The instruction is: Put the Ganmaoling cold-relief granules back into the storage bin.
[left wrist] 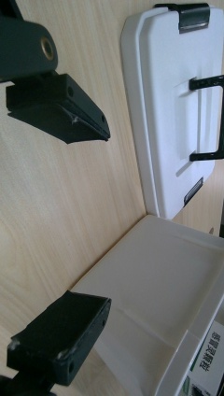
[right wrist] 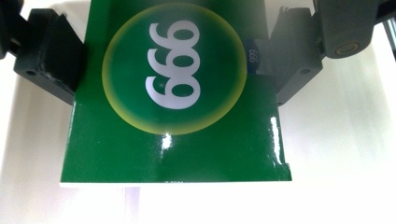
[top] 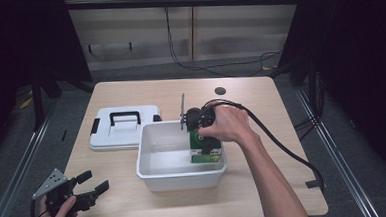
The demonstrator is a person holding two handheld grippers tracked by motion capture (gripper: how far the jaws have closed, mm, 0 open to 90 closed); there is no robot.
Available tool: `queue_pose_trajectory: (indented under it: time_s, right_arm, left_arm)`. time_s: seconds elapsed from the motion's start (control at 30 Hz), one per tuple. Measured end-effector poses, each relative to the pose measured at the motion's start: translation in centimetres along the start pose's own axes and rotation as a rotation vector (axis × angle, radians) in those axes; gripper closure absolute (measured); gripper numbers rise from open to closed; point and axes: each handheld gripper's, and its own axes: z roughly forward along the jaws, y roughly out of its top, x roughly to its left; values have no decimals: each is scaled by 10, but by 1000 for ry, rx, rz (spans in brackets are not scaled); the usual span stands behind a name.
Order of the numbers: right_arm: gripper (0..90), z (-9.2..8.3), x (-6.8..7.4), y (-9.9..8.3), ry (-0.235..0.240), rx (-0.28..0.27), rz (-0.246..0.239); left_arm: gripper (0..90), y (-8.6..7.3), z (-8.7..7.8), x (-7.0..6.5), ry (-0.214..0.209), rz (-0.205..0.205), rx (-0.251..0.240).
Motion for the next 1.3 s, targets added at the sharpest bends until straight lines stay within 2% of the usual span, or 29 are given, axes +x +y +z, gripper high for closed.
queue_pose_trajectory:
  time_s: [0.13,0.33,0.67,0.8,0.93,0.97,1.13,1.3]
  right_arm:
    - [158,4,1,2,-16,16,-5]
    - [157,21,-1,0,-2,15,-12]
    - [156,38,-2,1,0,25,-15]
    - [154,42,-1,0,-11,25,-6]
    - [151,46,-1,1,-20,31,-17]
    - [150,47,-1,1,-12,33,-5]
    - [150,55,-1,3,-8,52,-14]
    - [149,58,-2,3,-1,44,-16]
  left_arm:
    - [161,0,-1,0,1,-5,-3]
    - [160,0,0,0,3,-1,-1]
    - [161,0,0,0,-1,2,2]
    - [160,0,0,0,-1,4,2]
    - [160,0,0,0,2,3,2]
    - [161,0,0,0,2,3,1]
    - [161,0,-1,0,2,-1,-2]
    - [161,0,0,0,0,4,0]
